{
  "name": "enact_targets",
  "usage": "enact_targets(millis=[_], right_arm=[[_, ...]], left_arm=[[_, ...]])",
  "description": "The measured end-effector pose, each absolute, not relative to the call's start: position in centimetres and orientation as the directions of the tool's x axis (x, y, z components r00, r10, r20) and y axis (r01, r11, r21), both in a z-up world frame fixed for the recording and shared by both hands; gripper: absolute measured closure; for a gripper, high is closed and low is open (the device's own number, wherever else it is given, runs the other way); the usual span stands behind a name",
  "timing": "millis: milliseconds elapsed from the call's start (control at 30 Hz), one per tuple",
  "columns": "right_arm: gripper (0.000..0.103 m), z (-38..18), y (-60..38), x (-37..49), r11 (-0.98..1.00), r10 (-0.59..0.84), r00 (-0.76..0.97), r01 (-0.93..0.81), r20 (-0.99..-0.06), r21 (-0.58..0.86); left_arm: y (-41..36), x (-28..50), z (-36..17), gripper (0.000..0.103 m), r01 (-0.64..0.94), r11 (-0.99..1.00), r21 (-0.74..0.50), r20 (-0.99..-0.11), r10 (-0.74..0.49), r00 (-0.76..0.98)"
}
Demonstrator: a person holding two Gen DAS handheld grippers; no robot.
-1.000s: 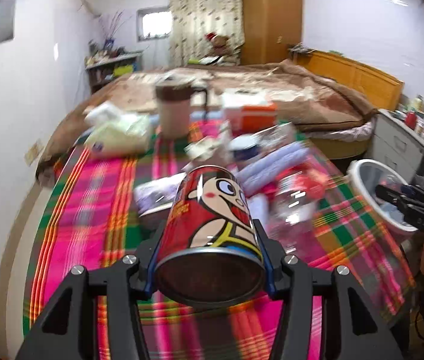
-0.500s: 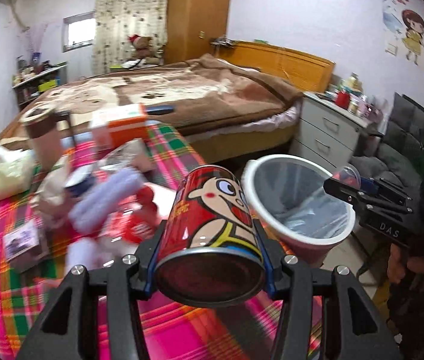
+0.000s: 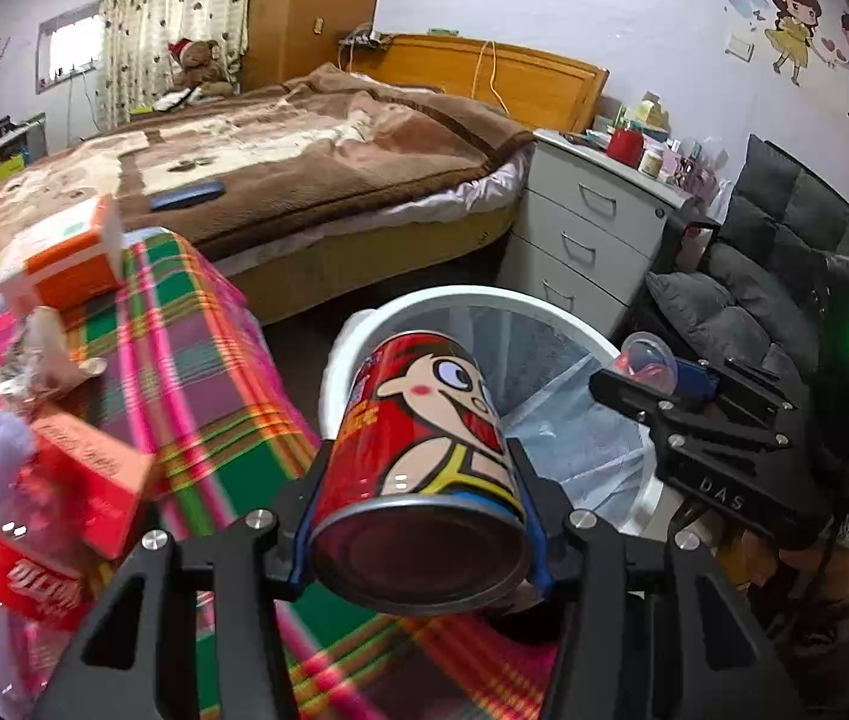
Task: Collect trash
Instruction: 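Carry the cup and can over the white wastebasket with both tools, then open both tools to drop the cup and can into the wastebasket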
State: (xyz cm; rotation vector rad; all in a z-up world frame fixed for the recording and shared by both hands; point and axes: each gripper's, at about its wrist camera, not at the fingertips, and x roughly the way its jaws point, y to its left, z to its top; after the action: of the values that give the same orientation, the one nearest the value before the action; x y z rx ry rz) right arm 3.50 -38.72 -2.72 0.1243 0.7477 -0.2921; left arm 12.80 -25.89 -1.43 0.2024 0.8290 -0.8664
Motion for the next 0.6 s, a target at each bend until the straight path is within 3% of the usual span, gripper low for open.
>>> enact_targets(millis=[367,433,467,533,600], right_arm=[[0.059,-4.3,-41.3,4.3,0.957,-0.221,0.655,0.288,-0.723,-0.032],[0.057,-4.4,-41.6,4.5,0.954,-0.229,0.65,0.298,-0.725,-0.034],[0.054,-4.4,-41.8,4.5,0.954,-0.227,0.649,0.299,-0.726,-0.03],[0.028,-4.1,-41.7,4.3,0.952,-0.237,0.661,0.304,-0.712,-0.035],[0.025,-3.9,-41.6,4.0,0.952,-0.249,0.675,0.304,-0.694,-0.046]], left_arm=[[-29.5,13.7,-3.8,0.049,0.757,0.631,-0.17,-0.755,-0.577,0.312],[-29.5,13.7,-3.7,0.044,0.763,0.621,-0.178,-0.749,-0.588,0.304],[-29.4,13.6,-3.6,0.04,0.765,0.62,-0.174,-0.746,-0.59,0.309],[-28.9,13.6,-3.2,0.035,0.76,0.626,-0.176,-0.737,-0.595,0.32],[-28.5,13.8,-2.9,0.032,0.752,0.637,-0.171,-0.73,-0.595,0.337]])
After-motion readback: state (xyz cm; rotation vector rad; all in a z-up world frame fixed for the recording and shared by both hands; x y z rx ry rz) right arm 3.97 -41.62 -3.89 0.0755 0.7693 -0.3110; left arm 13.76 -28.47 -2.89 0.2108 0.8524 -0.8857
